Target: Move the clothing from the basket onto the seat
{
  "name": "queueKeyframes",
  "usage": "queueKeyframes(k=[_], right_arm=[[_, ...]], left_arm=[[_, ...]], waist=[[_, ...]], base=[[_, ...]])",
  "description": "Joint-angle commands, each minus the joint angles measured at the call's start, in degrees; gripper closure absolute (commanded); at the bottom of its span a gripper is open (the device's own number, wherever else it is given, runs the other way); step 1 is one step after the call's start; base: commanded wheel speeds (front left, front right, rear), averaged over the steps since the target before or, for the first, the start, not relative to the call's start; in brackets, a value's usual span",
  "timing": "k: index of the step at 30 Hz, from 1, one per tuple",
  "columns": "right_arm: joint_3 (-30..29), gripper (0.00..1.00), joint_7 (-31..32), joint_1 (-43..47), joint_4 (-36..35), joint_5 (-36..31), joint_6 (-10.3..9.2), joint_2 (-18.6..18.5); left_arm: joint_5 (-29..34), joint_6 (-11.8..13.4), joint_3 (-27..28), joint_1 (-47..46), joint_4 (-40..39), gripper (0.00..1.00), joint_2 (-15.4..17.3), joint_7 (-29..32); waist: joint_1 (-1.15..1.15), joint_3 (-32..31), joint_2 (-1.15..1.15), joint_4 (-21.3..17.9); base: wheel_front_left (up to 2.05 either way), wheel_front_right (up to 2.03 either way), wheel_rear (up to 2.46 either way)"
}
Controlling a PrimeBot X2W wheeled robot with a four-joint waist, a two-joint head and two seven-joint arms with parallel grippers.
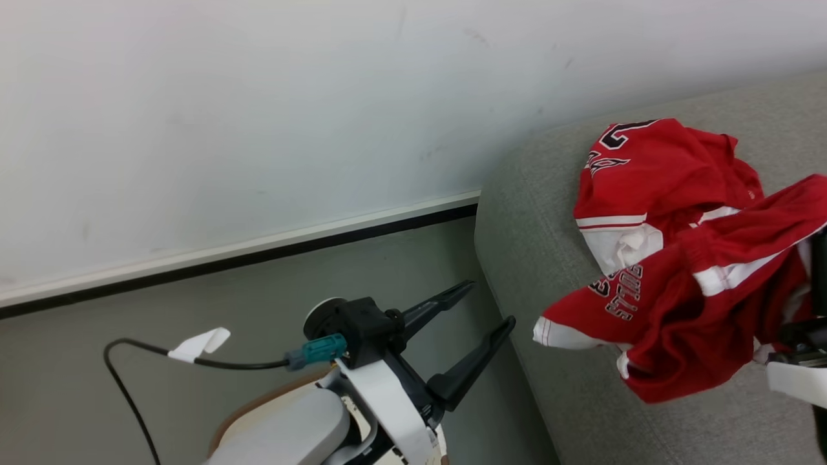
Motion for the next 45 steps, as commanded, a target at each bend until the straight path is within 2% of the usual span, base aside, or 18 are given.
queueKeyframes(k=[1,8,14,24,30,35,39,44,45], right_arm=[[-1.3,1.00,-0.1,-1.1,-0.8,-0.7,-0.13,-0.4],[-7.9,1.00,-0.1,-3.3,-0.3,-1.1,-0.13,-0.3],[-14.0,1.00,0.5,-6.7,2.2,-0.4,-0.13,-1.8],[-21.8,1.00,2.3,-14.1,13.6,0.5,-0.13,-7.2],[-21.7,1.00,5.9,-19.4,21.7,0.6,-0.13,-10.7],[-20.4,1.00,9.2,-21.6,26.5,-0.1,-0.13,-13.5],[-20.9,1.00,14.2,-23.0,31.2,-0.8,-0.13,-15.2],[-20.1,1.00,19.4,-23.4,34.5,-0.4,-0.13,-15.4],[-19.9,0.93,20.5,-23.3,35.1,-0.2,-0.13,-15.1]], left_arm=[[0.6,-0.3,0.4,0.4,0.0,0.00,0.2,0.0],[1.0,-1.1,0.7,-1.2,-0.4,0.00,1.5,0.0],[1.2,-1.5,1.2,-3.3,-1.7,0.00,3.4,0.4],[2.6,-1.9,2.5,-7.6,-5.4,0.00,6.5,0.8],[2.7,-2.0,3.7,-9.6,-7.2,0.00,8.5,0.8],[2.9,-2.1,4.0,-10.4,-7.7,0.00,8.5,0.5],[2.5,-2.3,4.3,-10.3,-7.0,0.00,8.0,0.4],[2.1,-2.4,4.5,-9.1,-5.6,0.00,7.3,0.0],[2.0,-2.4,4.6,-8.9,-5.3,0.00,7.1,0.0]], waist=[[0.00,1.2,0.00,1.0],[0.00,5.8,0.00,4.1],[0.00,11.5,0.00,6.8],[0.00,22.5,0.00,10.9],[0.00,28.5,0.00,12.2],[0.00,30.7,0.00,13.0],[0.00,30.9,0.00,13.6],[0.00,29.3,0.00,13.8],[0.00,28.8,0.00,13.7]], base=[[0.00,0.00,0.00],[0.00,0.00,0.00],[0.00,0.00,0.00],[0.00,0.00,0.00],[0.00,0.00,0.00],[0.00,0.00,0.00],[0.00,0.00,0.00],[0.00,0.00,0.00],[0.00,0.00,0.00]])
